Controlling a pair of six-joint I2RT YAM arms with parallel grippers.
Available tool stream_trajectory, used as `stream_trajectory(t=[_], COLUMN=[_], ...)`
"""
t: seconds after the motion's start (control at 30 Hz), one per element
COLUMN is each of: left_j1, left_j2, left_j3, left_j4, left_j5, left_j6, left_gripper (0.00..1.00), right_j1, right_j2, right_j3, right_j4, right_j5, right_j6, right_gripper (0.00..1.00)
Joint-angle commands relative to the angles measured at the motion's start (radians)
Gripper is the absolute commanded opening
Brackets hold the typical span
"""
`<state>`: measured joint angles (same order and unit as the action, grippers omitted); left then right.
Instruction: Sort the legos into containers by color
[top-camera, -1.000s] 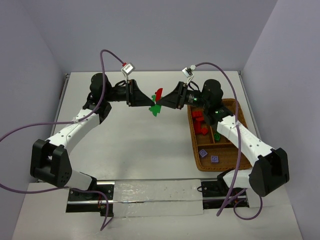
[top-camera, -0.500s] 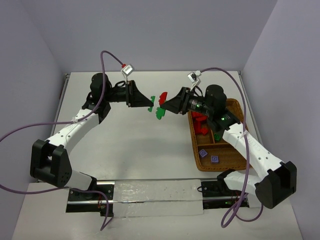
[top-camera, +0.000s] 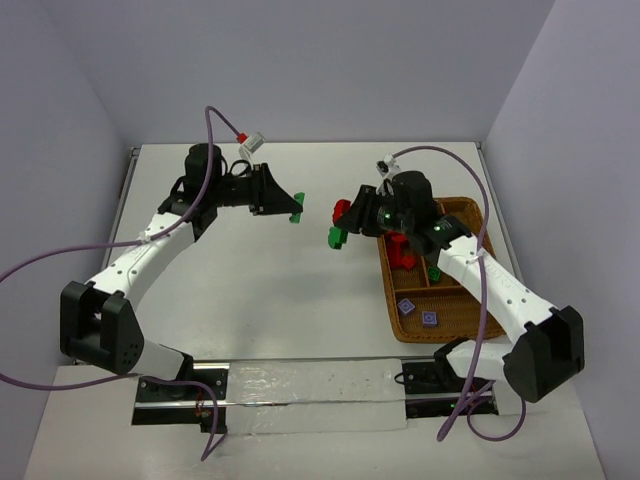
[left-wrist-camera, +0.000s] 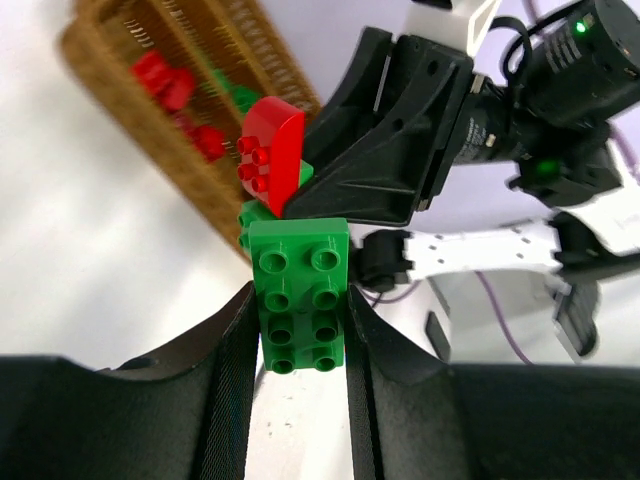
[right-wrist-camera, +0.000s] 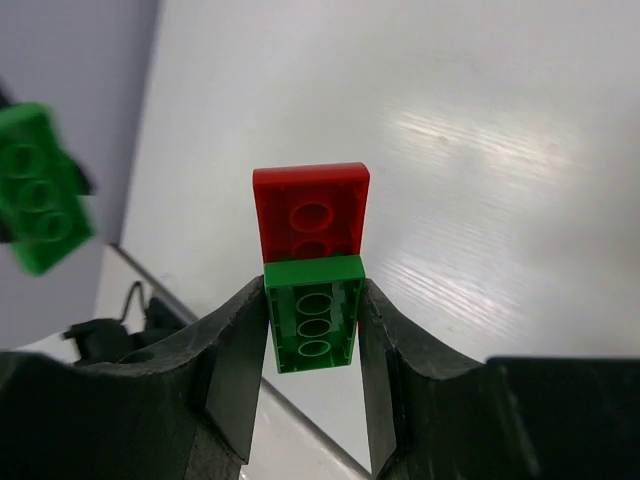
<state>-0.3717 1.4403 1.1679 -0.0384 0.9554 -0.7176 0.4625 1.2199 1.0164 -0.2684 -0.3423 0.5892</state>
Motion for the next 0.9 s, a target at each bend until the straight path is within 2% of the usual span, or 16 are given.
stream_trajectory(t=[0.0, 0.33, 0.43, 0.5, 0.63, 0.67, 0.7, 0.77, 0.87], left_j1=[-0.005, -0.021, -0.028, -0.03, -0.03, -0.03, -0.03, -0.03, -0.033], left_j2=[-0.009, 0.063, 0.082, 0.082, 0.084, 0.085, 0.089, 0.096, 0.107], left_j3=[0.091, 0.149, 0.165, 0.164, 0.167, 0.168, 0.167, 0.167, 0.166], left_j4=[-0.185, -0.226, -0.25, -0.257, -0.28, -0.285, -0.29, -0.298, -0.316], left_j5=[-0.128, -0.218, -0.25, -0.265, -0.311, -0.319, -0.331, -0.348, -0.386], left_j6=[0.11, 0.089, 0.095, 0.092, 0.09, 0.09, 0.088, 0.083, 0.078], left_gripper=[0.0, 0.0, 0.0, 0.0, 0.0, 0.0, 0.0, 0.0, 0.0], right_j1=[0.007, 0.108, 0.124, 0.126, 0.131, 0.131, 0.132, 0.133, 0.133], right_j2=[0.048, 0.179, 0.23, 0.259, 0.283, 0.283, 0.288, 0.287, 0.275], right_j3=[0.035, -0.009, -0.016, -0.015, 0.01, 0.01, 0.024, 0.038, 0.047], right_j4=[-0.141, -0.186, -0.174, -0.169, -0.178, -0.178, -0.188, -0.201, -0.214], right_j5=[0.141, 0.28, 0.299, 0.299, 0.299, 0.299, 0.303, 0.312, 0.328], right_j6=[-0.035, -0.057, -0.055, -0.055, -0.063, -0.065, -0.068, -0.073, -0.07], right_gripper=[0.0, 0.01, 0.15, 0.36, 0.7, 0.7, 0.76, 0.81, 0.82])
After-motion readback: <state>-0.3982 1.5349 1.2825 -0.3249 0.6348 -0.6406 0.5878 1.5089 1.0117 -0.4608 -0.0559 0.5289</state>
